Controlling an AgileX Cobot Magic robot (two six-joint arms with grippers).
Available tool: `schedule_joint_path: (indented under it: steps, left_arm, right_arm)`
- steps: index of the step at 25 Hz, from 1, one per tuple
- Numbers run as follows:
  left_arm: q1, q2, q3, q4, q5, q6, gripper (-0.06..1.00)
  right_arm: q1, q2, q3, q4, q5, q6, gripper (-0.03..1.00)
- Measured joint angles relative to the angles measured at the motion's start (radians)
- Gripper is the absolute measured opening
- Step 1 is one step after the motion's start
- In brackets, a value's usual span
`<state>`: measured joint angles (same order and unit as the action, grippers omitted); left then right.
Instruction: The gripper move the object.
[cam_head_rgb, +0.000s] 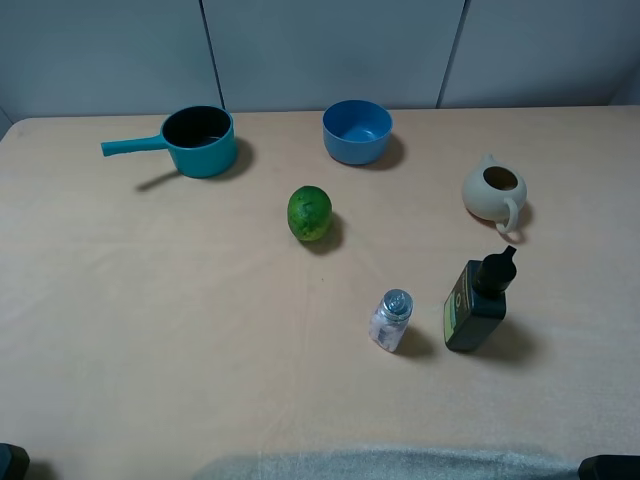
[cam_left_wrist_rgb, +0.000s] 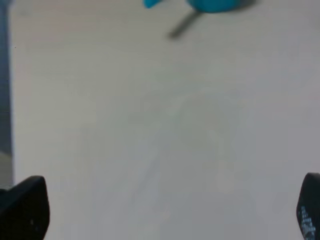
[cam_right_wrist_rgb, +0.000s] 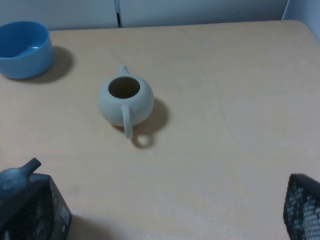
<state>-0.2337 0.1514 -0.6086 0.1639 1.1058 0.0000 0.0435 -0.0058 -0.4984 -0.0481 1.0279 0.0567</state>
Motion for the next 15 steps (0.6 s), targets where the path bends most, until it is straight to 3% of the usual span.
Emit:
schedule_joint_path:
  steps: [9, 15]
  left_arm:
    - [0.179, -0.154, 0.115, -0.072, -0.047, 0.026, 0.99]
    - [0.211, -0.155, 0.120, -0.093, -0.048, 0.064, 0.99]
  right_arm:
    - [0.000, 0.000, 0.000, 0.000, 0.000, 0.000, 0.69]
    - [0.000, 0.000, 0.000, 0.000, 0.000, 0.000, 0.69]
